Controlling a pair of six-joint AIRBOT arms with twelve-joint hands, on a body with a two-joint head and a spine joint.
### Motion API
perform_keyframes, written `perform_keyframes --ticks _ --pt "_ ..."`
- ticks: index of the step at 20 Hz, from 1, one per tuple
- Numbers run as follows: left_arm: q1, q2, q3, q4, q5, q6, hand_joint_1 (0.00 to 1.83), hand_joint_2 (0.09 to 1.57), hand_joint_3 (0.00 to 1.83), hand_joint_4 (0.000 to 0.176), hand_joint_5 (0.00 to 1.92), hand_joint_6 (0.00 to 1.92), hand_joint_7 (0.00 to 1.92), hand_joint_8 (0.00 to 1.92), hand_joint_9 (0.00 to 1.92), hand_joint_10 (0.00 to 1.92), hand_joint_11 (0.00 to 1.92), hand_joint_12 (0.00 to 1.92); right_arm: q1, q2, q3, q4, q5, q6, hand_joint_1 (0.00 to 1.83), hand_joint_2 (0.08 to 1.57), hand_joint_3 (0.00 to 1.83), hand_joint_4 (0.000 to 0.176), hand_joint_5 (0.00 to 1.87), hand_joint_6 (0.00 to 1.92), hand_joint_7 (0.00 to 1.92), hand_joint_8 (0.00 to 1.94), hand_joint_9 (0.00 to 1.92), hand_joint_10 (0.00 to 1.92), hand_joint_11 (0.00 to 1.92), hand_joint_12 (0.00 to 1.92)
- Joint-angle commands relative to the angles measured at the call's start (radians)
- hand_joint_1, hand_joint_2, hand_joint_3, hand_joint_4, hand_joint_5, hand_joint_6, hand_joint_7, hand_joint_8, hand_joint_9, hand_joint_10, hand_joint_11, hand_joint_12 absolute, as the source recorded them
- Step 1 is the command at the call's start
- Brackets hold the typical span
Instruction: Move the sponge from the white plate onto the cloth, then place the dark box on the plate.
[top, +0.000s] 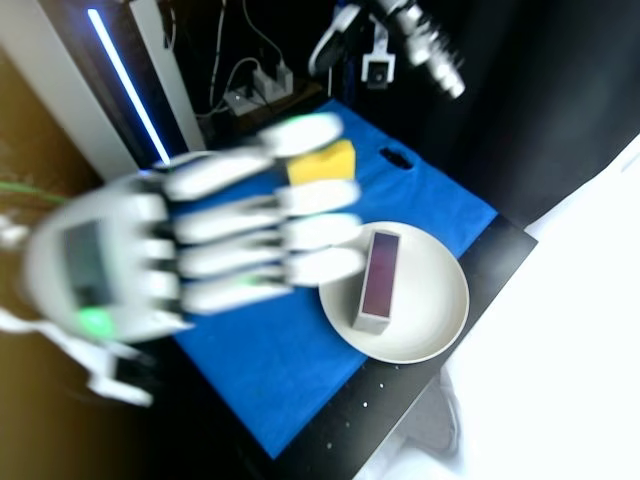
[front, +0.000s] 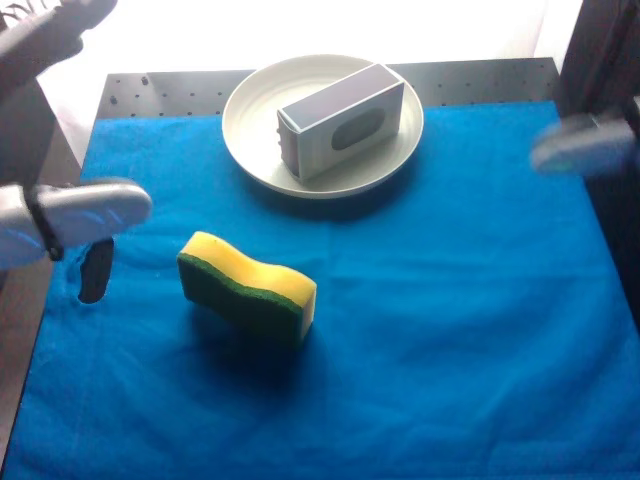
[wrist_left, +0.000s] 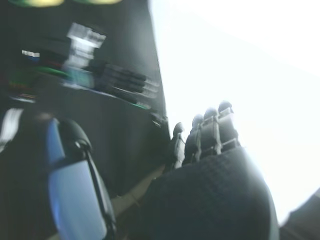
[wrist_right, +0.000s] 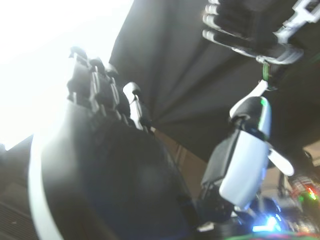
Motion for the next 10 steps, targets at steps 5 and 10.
perform_keyframes --ticks 5,10 --pt "0.023 -0.003 -0.026 -0.02 -0.235 -0.003 0.29 1.16 0.02 0.007 0.0 0.0 0.0 0.0 0.0 0.0 0.0 0.19 -0.214 0.049 -0.12 0.256 0.398 -0.009 0.91 0.89 0.0 0.176 0.1 0.01 0.07 0.01 0.05 0.01 0.0 0.0" --pt "0.041 0.003 -0.04 -0.028 -0.285 -0.004 0.01 1.18 0.01 0.08 0.0 0.0 0.0 0.0 0.0 0.0 0.0 0.0 -0.245 0.058 -0.172 0.229 0.399 -0.01 0.6 0.95 0.01 0.176 0.0 0.0 0.07 0.0 0.05 0.0 0.0 0.0"
